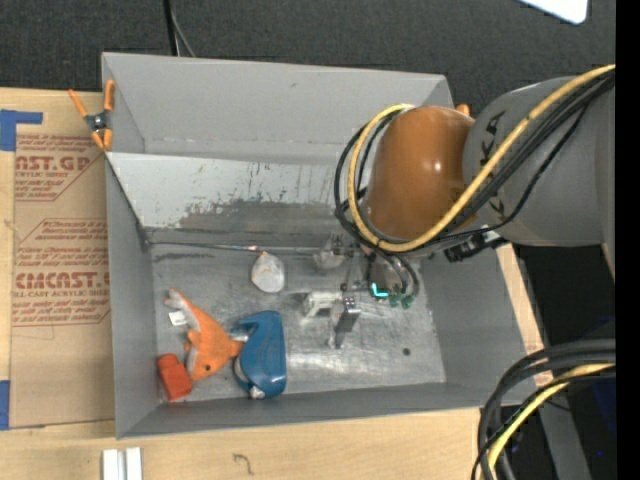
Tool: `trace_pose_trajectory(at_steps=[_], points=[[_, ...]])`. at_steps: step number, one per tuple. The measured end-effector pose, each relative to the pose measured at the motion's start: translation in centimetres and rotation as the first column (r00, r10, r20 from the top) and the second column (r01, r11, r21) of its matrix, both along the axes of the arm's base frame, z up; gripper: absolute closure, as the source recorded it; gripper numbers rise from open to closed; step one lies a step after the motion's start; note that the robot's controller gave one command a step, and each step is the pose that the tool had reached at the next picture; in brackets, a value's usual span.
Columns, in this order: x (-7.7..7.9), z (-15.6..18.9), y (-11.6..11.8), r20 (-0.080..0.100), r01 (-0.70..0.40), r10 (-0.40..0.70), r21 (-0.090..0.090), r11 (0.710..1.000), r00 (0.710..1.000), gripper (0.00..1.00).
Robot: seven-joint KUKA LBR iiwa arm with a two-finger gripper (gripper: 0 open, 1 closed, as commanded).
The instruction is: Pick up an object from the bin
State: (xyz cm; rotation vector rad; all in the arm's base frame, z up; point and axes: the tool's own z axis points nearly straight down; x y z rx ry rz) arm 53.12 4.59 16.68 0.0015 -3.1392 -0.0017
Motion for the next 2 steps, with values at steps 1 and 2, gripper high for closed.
trace_pose_trajectory(at_steps=[1, 2], points=[[2.0, -2.0, 3.2, 0.006, 0.06, -0.06, 0.0, 0.998, 0.998, 0.0], [2.8, -9.3, -3.8, 0.014, 0.192, -0.192, 0.0, 0.981, 0.981, 1.0]])
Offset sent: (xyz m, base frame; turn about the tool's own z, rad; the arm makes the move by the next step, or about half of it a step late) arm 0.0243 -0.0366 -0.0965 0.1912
